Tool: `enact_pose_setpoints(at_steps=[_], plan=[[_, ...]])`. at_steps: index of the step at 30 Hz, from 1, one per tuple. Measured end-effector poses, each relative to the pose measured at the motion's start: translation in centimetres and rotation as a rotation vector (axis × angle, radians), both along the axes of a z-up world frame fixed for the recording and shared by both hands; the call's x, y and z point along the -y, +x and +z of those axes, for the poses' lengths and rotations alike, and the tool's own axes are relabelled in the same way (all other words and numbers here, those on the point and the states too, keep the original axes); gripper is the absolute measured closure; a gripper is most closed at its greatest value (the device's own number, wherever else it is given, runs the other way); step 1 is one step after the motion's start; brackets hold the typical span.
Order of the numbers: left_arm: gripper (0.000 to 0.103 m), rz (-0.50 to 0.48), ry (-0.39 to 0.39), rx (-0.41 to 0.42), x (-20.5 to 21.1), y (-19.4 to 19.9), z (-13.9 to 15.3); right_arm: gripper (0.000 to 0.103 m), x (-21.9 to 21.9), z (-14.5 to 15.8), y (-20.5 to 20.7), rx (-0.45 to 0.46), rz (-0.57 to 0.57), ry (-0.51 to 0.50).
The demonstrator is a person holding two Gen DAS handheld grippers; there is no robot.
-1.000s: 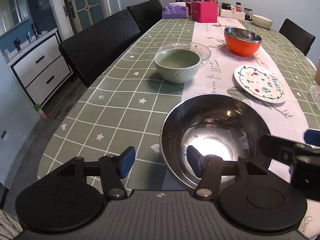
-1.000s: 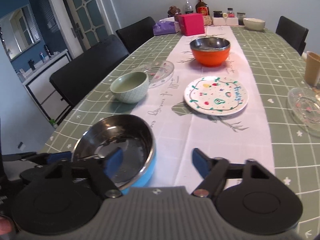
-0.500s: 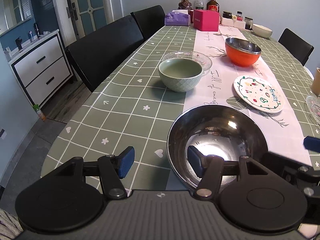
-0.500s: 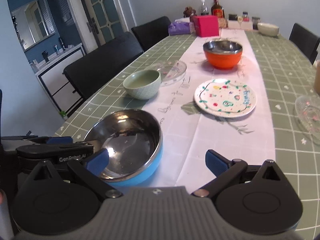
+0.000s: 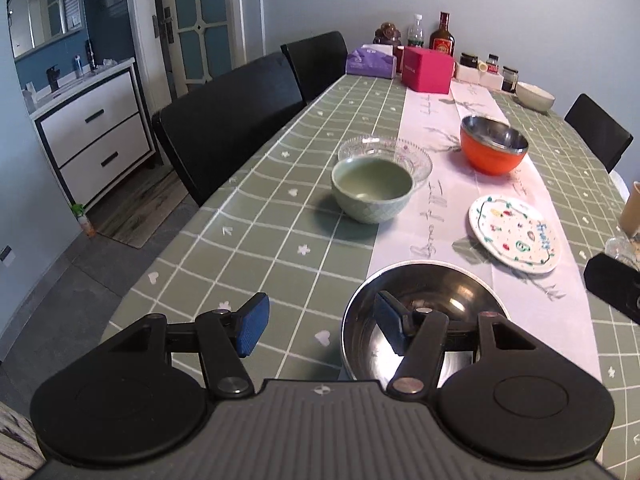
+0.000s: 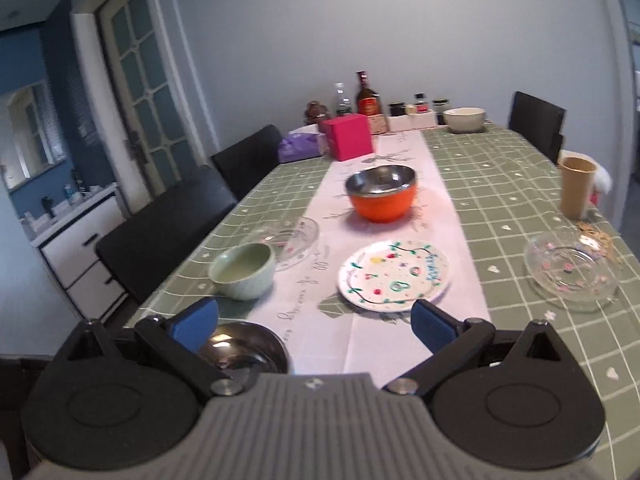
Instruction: Organize plates and bowls
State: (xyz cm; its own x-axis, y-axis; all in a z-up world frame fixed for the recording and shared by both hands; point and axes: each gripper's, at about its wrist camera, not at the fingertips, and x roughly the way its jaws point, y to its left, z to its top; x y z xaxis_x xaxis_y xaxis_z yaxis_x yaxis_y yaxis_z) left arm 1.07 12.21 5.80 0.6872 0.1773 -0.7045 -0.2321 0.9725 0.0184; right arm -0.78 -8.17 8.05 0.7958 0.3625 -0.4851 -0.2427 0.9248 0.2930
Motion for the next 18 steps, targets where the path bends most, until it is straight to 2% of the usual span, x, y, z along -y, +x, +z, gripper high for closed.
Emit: enact_pose_setpoints(at_steps=[2,3,6,7,9,12,14,18], plan=[[0.032,-0.001,0.010,0.017,0.3,0.2,1.0,0.003,0.9,0.7,0.4,-0.009,0.076,0.053],[0.032,-0.001,0.014,0.024,0.4,0.3,1.5,0.003,1.8,1.0,0.5,-0.010,0.111,0.120],[0.032,-0.020,0.018,0.037,1.0,0.9,3.2,0.002,5.4,1.1,1.7,-0.038,0.217,0.449],[0.032,-0.032,0.022,0.038,1.2,1.1,3.7,0.002,6.0,1.3,2.6,-0.073,0.208,0.478],[0.032,-0.068,0.043,0.050,2.0,1.7,5.1,0.002,6.7,2.3,4.1,-0.114,0.145,0.395],[0.031,-0.128,0.100,0.078,3.3,2.6,7.0,0.002,7.5,4.1,5.3,-0.006,0.111,0.242],[0.031,-0.146,0.143,0.090,4.3,3.7,8.0,0.002,8.0,5.1,6.6,0.034,0.091,0.142],[0.031,-0.181,0.174,0.115,5.7,7.1,9.1,0.002,9.1,6.2,10.5,0.006,0.054,0.061]])
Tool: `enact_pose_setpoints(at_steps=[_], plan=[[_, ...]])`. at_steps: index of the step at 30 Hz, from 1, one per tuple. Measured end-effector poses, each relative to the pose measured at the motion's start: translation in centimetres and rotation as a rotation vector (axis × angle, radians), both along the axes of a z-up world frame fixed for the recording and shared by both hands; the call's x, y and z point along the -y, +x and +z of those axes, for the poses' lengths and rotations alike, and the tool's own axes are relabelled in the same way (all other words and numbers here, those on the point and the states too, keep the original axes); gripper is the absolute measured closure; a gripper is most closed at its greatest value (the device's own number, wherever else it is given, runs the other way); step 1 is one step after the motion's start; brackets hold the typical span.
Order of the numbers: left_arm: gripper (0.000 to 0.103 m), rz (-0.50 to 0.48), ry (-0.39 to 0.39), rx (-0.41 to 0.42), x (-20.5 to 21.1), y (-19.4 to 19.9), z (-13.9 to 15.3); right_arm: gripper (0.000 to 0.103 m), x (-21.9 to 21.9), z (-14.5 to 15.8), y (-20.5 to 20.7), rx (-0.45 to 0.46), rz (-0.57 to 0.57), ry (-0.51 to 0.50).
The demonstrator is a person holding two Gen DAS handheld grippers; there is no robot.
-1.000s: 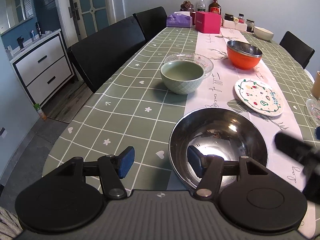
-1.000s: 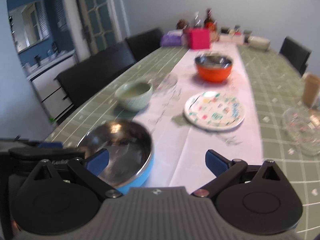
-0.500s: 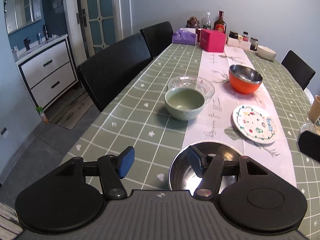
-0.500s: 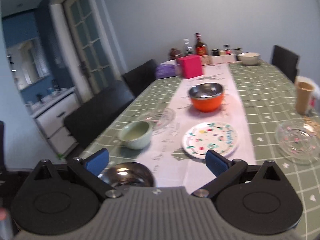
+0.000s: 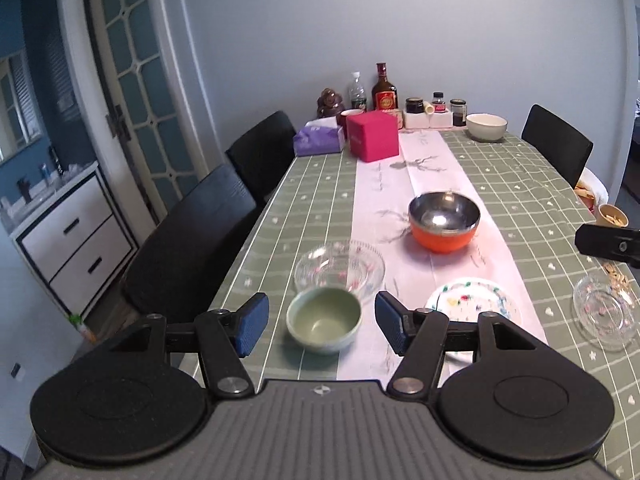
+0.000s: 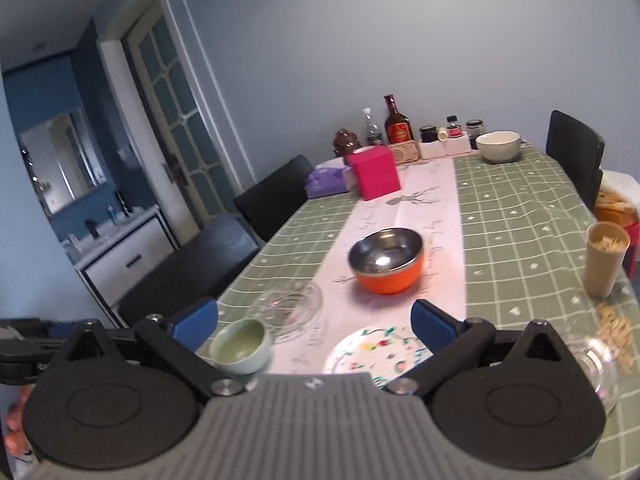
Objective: Organize plates and bowls
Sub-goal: 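Grasp the rim of the orange steel bowl with the right tool while the left tool grips it too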
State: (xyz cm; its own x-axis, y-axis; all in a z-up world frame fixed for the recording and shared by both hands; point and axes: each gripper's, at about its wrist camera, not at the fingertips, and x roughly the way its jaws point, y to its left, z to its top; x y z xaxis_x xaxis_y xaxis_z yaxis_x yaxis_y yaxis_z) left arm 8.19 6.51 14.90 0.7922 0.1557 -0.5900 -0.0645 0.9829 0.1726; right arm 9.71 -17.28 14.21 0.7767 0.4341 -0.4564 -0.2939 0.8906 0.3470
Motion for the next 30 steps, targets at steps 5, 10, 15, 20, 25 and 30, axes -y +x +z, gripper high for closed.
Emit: enact_pose_setpoints(at_steps=[5,10,15,20,25,30], plan=[[0.031,-0.059,-0.033,0.029,1.0,5.1,0.0,0.003,0.6,0.1,4.5,-0.029,-0.035,-0.042],[0.030,-0.184,-0.105,0.072,1.1,9.3,-1.5,0.002,0.7,-0.8,8.8,-0.076,-0.094,-0.037],[0.028,-0.225,-0.146,0.068,1.9,13.4,-4.4,0.003,-1.6,-2.0,12.1,-0.069,-0.335,-0.230],[0.028,-0.174,-0.218,-0.026,1.5,18.1,-6.9,0.003,-2.3,-4.2,15.9,-0.091,-0.361,-0.195],[0.029,-0.112,-0.236,-0.096,0.6,23.0,-8.0,0.003,-2.0,-7.1,21.6,-0.273,-0.312,-0.051],[0.033,-0.111,-0.267,-0.167,0.4,26.6,-9.8,0.003,-3.0,-9.5,25.5,-0.328,-0.375,-0.145]])
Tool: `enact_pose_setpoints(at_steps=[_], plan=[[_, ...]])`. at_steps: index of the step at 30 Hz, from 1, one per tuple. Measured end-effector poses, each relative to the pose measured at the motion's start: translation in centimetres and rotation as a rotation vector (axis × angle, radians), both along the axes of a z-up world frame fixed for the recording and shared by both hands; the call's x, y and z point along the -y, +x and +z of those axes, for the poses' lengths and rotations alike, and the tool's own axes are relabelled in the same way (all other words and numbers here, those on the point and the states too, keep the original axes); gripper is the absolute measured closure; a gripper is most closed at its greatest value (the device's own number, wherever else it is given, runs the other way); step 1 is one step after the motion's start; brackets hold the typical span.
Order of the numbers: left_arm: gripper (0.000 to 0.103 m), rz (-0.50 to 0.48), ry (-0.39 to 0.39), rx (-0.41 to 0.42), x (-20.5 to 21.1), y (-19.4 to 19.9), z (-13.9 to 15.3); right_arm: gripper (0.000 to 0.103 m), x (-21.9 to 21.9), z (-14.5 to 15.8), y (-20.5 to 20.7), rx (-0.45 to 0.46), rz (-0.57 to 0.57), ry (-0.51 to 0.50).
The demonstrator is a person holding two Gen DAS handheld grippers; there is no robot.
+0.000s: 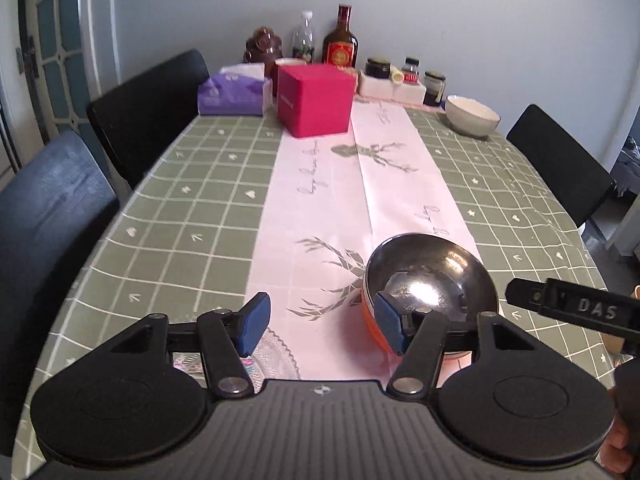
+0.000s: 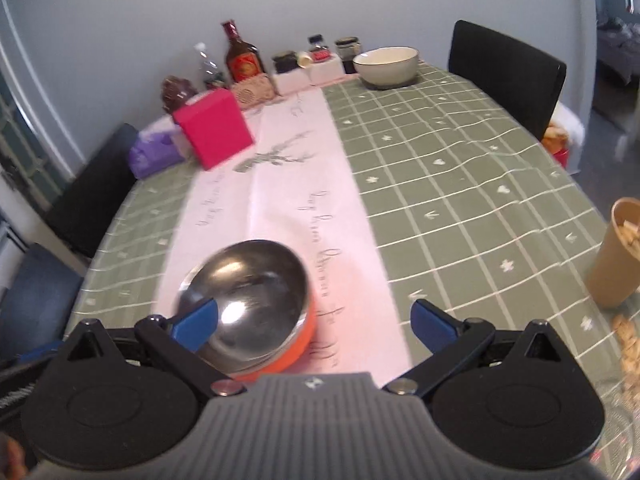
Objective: Organize plates and bowls
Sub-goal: 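Grasp the rim of the orange steel bowl with the right tool while the left tool grips it too, then lift the orange steel bowl and carry it over the blue bowl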
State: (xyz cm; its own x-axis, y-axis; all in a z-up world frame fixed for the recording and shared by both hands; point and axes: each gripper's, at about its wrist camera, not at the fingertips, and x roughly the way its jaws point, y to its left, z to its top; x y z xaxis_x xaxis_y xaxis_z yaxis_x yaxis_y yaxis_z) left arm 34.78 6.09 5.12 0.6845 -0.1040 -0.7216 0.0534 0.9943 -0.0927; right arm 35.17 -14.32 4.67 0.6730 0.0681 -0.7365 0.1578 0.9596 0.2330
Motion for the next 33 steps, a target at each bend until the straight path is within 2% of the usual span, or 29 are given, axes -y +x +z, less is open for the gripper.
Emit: enact_pose_setpoints(at_steps=[4,6,9,11,12,16,18,20,22,24,26,28,29,30,33], plan=[[0.034,0.023,-0.022,-0.047,0.4,1.3,-1.8,0.003,0.2,-1.9,1.9,-0.044,0.034,0.061],[0.036,0.013,-0.018,-0.049,1.0,1.7,-2.4,0.003,-0.3,-2.2,2.2,-0.020,0.085,0.024],[0.036,0.005,0.002,-0.024,2.0,2.2,-2.8,0.003,-1.2,-2.6,2.2,0.026,0.127,-0.085],[0.037,0.011,0.010,-0.027,2.6,2.7,-3.1,0.003,-1.1,-3.1,2.1,0.023,0.119,-0.087],[0.041,0.013,0.016,-0.041,2.9,3.1,-3.3,0.003,-1.0,-3.4,2.1,0.023,0.128,-0.066],[0.042,-0.004,0.044,-0.051,3.9,3.8,-4.1,0.003,-0.1,-4.3,2.2,0.034,0.100,-0.047],[0.044,0.007,0.047,-0.059,4.3,4.1,-4.4,0.011,0.5,-4.8,2.4,0.025,0.108,0.003],[0.051,0.000,0.047,-0.091,4.8,4.4,-4.9,0.025,1.1,-5.5,2.8,-0.011,0.132,0.102],[0.067,-0.009,0.074,-0.104,5.4,4.5,-5.2,0.030,1.5,-6.1,2.9,-0.025,0.146,0.197],[0.071,-0.003,0.108,-0.113,6.0,4.5,-5.5,0.040,1.3,-6.2,2.7,-0.015,0.146,0.202],[0.075,-0.002,0.132,-0.103,6.5,4.2,-5.5,0.058,1.1,-6.4,2.6,-0.018,0.158,0.200],[0.082,0.001,0.151,-0.099,6.9,4.0,-5.5,0.061,1.3,-6.5,2.5,-0.034,0.160,0.247],[0.083,0.001,0.161,-0.102,7.1,4.0,-5.5,0.068,1.5,-6.6,2.5,-0.041,0.160,0.277],[0.083,0.005,0.178,-0.109,7.4,3.9,-5.4,0.070,1.6,-6.5,2.4,-0.047,0.158,0.297],[0.086,0.002,0.204,-0.134,7.9,3.7,-5.2,0.073,1.7,-6.3,2.3,-0.050,0.143,0.297]])
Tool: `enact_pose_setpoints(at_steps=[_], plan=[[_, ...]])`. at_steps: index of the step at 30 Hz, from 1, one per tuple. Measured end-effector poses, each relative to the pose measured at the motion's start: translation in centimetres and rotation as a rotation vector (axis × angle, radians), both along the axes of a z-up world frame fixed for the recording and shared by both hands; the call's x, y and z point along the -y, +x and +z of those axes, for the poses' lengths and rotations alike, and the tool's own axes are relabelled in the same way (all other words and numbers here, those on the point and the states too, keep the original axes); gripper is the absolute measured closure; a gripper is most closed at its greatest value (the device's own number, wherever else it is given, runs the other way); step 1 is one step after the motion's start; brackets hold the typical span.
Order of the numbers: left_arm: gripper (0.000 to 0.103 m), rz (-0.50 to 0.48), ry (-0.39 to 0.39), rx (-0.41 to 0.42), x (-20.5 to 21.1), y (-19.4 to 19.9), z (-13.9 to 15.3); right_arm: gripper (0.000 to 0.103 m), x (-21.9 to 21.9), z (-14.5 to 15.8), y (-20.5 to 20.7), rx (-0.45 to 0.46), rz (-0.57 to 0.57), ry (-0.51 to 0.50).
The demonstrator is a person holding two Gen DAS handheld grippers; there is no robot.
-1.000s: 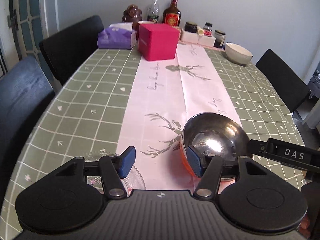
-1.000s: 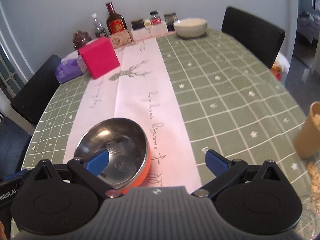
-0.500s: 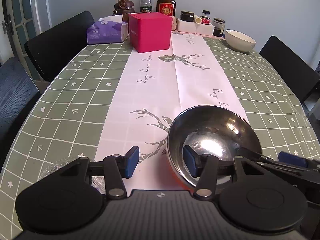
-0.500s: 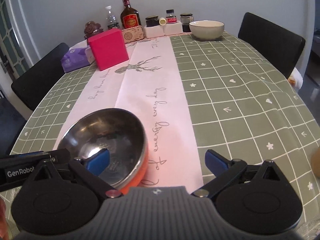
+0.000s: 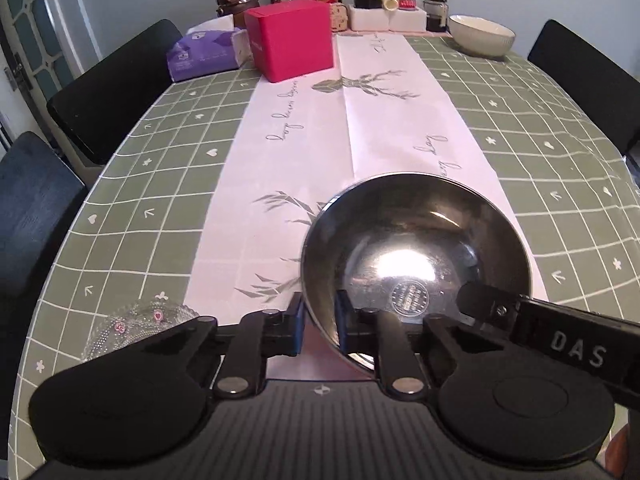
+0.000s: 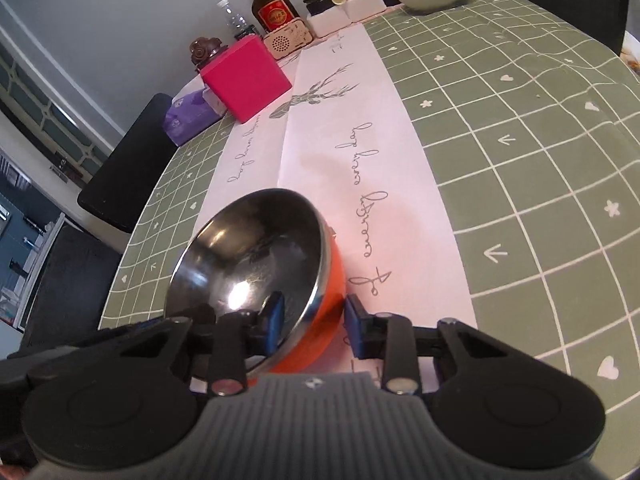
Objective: Organize plates and bowls
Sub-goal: 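Lift the orange steel bowl and carry it over the blue bowl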
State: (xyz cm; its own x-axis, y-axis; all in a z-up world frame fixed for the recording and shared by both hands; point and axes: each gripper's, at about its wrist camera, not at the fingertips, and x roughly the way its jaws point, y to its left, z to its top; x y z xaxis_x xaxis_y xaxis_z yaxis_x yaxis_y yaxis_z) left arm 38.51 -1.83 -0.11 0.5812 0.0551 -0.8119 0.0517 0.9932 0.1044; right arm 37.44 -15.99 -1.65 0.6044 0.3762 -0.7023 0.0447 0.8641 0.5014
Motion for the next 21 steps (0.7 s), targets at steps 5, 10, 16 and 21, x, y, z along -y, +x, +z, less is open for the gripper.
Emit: enact_pose_setpoints(at_steps=[5,10,16,21], plan=[[0.088,0.008,0.048,-0.028,0.6,-0.3,0.4,0.081,-0.2,0.3,-0.2,-0.021,-0.021,-0.021],[0.090,0.002,0.049,-0.022,0.8,-1.1,1.7,0.084,0.3,0.7,-1.2,-0.039,-0.033,-0.005],[0.090,0.003,0.074,-0.019,1.1,-3.1,4.2,0.085,0.5,2.9,-2.9,-0.031,-0.036,0.004],[0.089,0.012,0.062,-0.050,-0.3,-6.2,7.2,0.085,0.5,6.3,-5.6,-0.035,-0.024,0.062]])
